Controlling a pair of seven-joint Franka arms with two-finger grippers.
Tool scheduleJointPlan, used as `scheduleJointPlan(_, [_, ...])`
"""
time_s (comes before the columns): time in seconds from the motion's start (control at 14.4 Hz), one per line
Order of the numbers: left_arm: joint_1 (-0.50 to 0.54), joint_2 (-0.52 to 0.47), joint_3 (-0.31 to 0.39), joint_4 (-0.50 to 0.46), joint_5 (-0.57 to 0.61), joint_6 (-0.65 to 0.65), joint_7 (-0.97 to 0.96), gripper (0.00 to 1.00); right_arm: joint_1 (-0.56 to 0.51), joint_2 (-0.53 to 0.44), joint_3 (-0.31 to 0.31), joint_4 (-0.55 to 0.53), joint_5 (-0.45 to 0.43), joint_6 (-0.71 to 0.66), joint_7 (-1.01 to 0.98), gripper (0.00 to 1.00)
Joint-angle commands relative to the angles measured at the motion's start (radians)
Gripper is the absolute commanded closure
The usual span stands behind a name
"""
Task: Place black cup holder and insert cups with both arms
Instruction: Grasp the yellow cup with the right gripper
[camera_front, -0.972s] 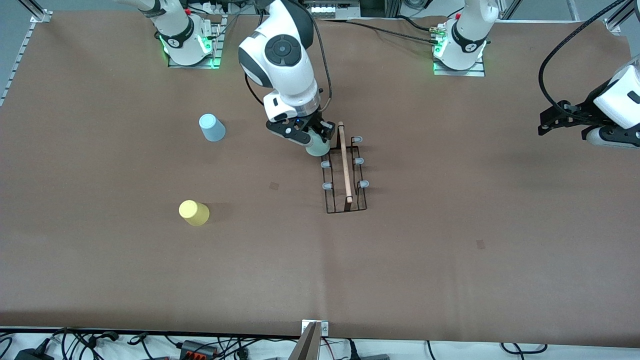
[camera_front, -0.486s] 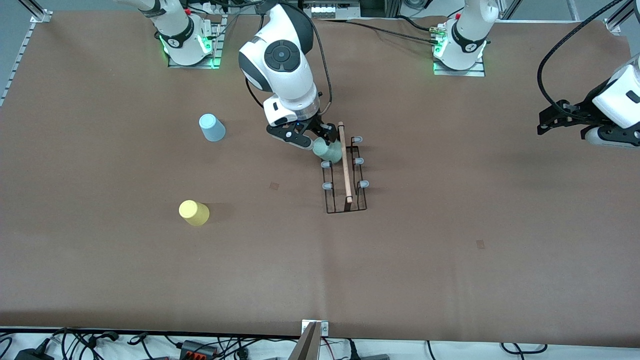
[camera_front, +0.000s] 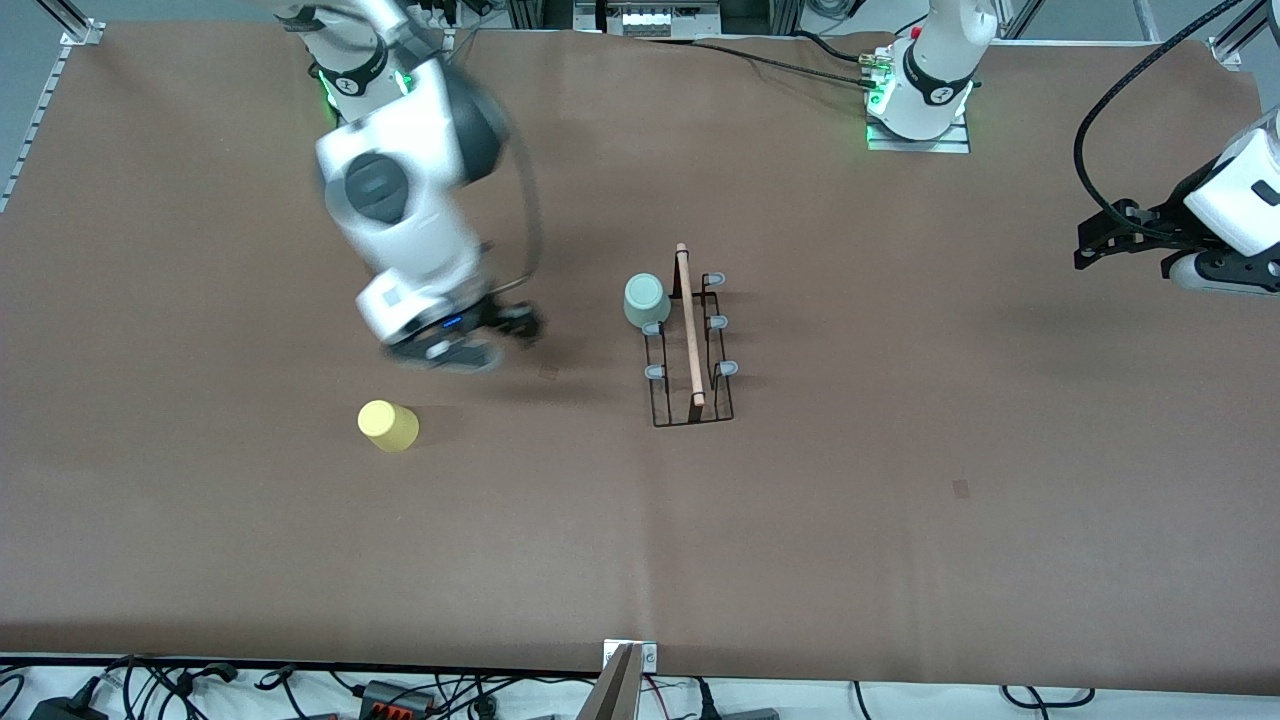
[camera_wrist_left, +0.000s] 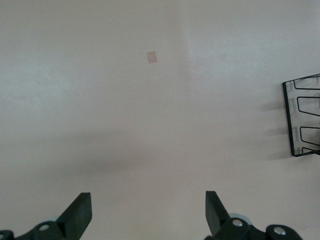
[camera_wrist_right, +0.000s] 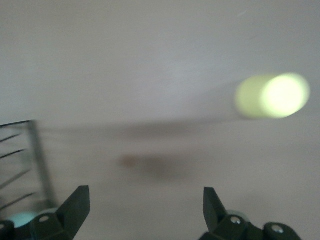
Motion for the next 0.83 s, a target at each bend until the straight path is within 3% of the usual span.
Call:
scheduleJointPlan(0.0, [-0.004,-0.012,-0.002,0.006,0.021,-0.017,-0.002,0.0,-0.059,-0.004,-0.058,-0.072,-0.003,0.057,-0.183,0.0])
scheduleJointPlan(0.42, [-0.004,-0.012,-0.002,0.006,0.021,-0.017,-0.002,0.0,-0.128,0.123,-0.109,-0.082,-0.003,0.229,-0.392,0.0])
scheduleJointPlan(0.76, [-0.002,-0.012,0.0,0.006,0.021,-0.017,-0.002,0.0,-0.132,0.171,-0.109,-0.082,-0.003,0.273,-0.41,0.0])
